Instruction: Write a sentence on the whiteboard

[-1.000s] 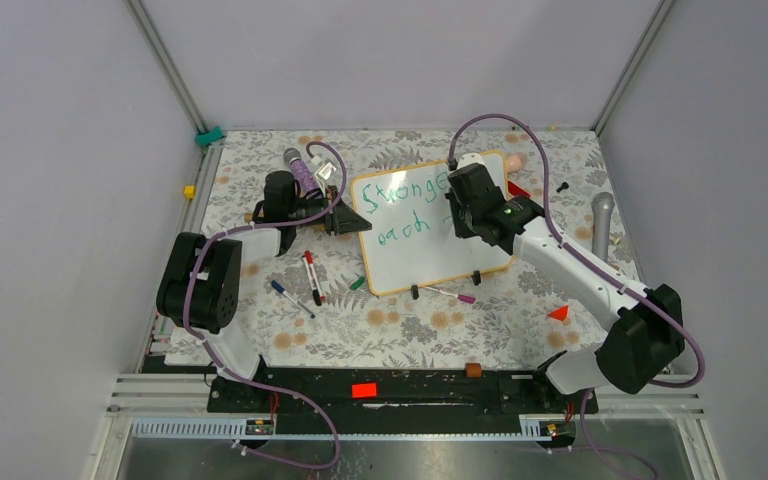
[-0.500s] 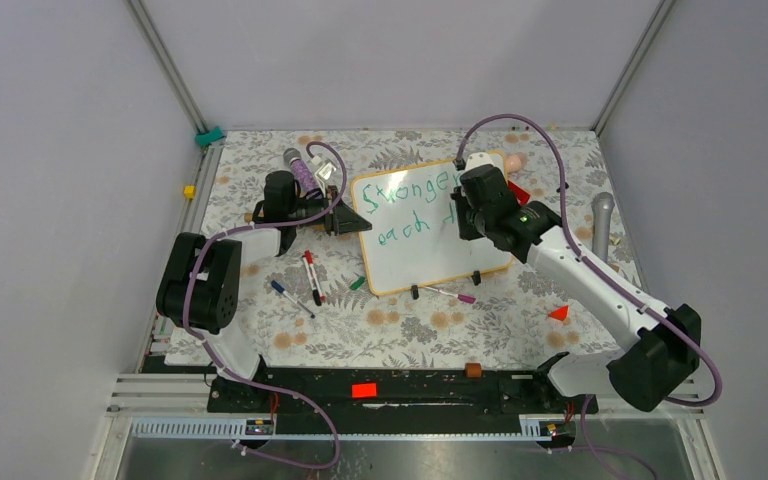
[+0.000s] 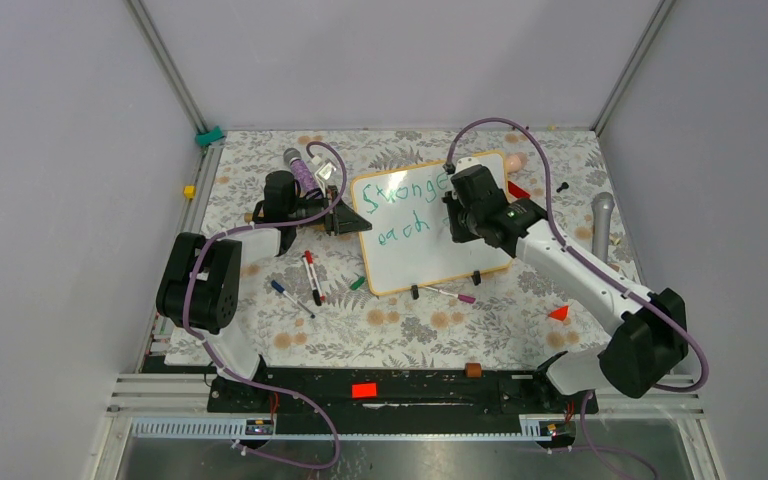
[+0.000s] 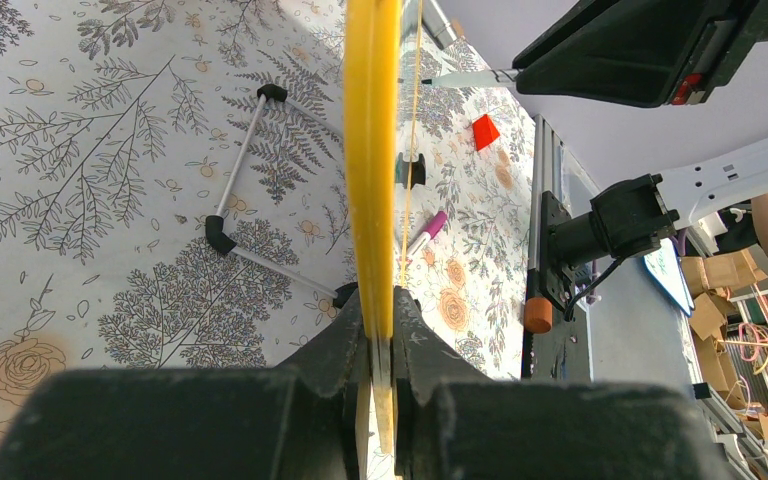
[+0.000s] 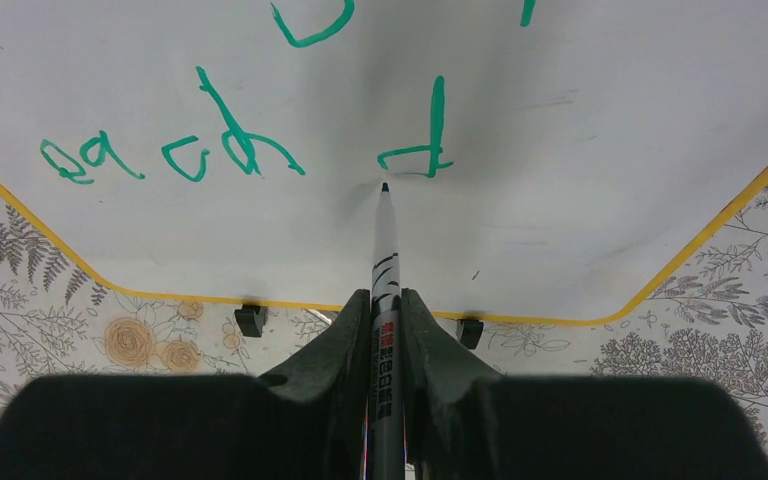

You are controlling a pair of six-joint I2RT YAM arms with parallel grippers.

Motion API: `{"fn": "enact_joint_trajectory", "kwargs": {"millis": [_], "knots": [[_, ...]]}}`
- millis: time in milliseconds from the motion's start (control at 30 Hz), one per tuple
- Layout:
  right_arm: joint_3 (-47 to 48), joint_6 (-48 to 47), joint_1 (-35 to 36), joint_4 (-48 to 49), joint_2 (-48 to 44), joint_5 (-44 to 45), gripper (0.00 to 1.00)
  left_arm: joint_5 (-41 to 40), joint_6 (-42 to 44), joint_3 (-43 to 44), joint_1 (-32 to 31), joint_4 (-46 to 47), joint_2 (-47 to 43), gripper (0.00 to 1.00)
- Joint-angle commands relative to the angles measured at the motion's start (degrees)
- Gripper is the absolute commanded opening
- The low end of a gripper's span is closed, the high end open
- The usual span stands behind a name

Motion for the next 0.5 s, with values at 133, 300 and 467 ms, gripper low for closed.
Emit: {"fn": "enact_joint_trajectory", "kwargs": {"millis": [133, 300, 467], "knots": [[2.0, -0.3, -0.2, 1.5, 1.5, 2.0, 0.00, -0.8, 5.8, -0.6, -1.6, -4.5, 0.1, 0.00], [1.8, -0.1, -0.2, 1.5, 2.4, 4.7, 0.00, -1.0, 5.9, -0.6, -1.6, -4.5, -0.1, 0.00], [1.8, 0.0, -0.2, 1.3, 2.1, 6.9, 0.00, -0.9, 5.9, -0.5, -1.6, -4.5, 0.0, 0.00]]}}
